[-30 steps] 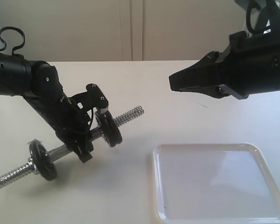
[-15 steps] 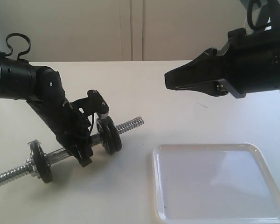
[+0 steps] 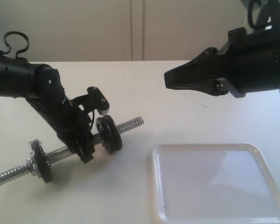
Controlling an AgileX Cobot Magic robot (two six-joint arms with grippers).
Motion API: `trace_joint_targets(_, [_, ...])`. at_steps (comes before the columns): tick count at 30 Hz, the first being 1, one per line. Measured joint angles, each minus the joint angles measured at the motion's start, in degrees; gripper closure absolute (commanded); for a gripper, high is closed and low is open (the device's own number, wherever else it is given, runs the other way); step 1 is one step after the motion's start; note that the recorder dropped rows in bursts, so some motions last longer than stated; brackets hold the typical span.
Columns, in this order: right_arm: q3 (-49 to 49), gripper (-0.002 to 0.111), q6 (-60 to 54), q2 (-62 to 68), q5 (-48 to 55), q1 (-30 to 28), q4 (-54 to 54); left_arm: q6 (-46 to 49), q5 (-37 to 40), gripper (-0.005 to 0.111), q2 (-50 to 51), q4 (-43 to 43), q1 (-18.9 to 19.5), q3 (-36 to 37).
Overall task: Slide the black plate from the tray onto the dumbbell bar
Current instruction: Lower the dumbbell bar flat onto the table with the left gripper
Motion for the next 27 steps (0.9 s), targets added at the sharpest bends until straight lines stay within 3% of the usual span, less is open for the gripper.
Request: trace_joint_targets(27, [0.0, 0.108, 0.0, 0.0, 0.09, 0.0, 0.0, -0.18, -1.93, 0.057, -2.22, -0.75, 0.0, -1.01])
